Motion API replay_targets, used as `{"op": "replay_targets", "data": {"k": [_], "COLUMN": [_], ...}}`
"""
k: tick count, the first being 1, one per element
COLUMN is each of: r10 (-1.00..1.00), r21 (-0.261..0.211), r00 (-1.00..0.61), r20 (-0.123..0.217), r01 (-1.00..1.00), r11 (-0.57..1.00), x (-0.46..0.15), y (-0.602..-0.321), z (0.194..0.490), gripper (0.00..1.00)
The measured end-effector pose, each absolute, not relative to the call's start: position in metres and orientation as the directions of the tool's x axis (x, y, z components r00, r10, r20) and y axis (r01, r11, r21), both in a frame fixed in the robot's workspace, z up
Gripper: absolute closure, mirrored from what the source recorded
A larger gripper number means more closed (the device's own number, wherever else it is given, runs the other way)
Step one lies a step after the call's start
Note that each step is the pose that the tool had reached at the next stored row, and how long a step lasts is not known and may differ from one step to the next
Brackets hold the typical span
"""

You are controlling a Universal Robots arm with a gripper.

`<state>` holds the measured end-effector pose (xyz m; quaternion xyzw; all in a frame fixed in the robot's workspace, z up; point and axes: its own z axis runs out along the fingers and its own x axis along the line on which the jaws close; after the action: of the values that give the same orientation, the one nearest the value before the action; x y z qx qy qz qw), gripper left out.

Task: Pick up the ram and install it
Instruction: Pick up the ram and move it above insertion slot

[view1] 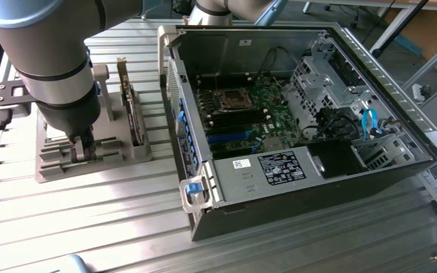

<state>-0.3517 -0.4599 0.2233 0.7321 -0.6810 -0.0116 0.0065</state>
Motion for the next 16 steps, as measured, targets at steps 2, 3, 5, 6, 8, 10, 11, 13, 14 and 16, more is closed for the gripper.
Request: {"op": "replay_targets", "data": {"k": [2, 3, 5, 6, 8, 10, 11, 13, 14, 16], "r10": [-0.997, -0.997, -0.997, -0.997, -0.997, -0.997, -0.997, -0.997, -0.997, -0.997], "r21": [0.025, 0.025, 0.025, 0.025, 0.025, 0.025, 0.025, 0.025, 0.025, 0.025], "r00": [0.072, 0.072, 0.072, 0.073, 0.072, 0.073, 0.073, 0.073, 0.073, 0.073], "r20": [-0.008, -0.008, -0.008, -0.008, -0.008, -0.008, -0.008, -0.008, -0.008, -0.008], "r01": [-0.997, -0.997, -0.997, -0.997, -0.997, -0.997, -0.997, -0.997, -0.997, -0.997], "r11": [-0.073, -0.073, -0.073, -0.073, -0.073, -0.073, -0.073, -0.073, -0.073, -0.073], "x": [-0.3517, -0.3517, -0.3518, -0.3518, -0.3518, -0.3516, -0.3517, -0.3517, -0.3517, -0.3517], "y": [-0.4599, -0.46, -0.46, -0.46, -0.4599, -0.4595, -0.459, -0.4581, -0.4581, -0.458], "z": [0.2217, 0.221, 0.2205, 0.2205, 0.2205, 0.2202, 0.2203, 0.2204, 0.2203, 0.2203], "gripper": [0.76, 0.76, 0.76, 0.76, 0.76, 0.76, 0.76, 0.76, 0.76, 0.76]}}
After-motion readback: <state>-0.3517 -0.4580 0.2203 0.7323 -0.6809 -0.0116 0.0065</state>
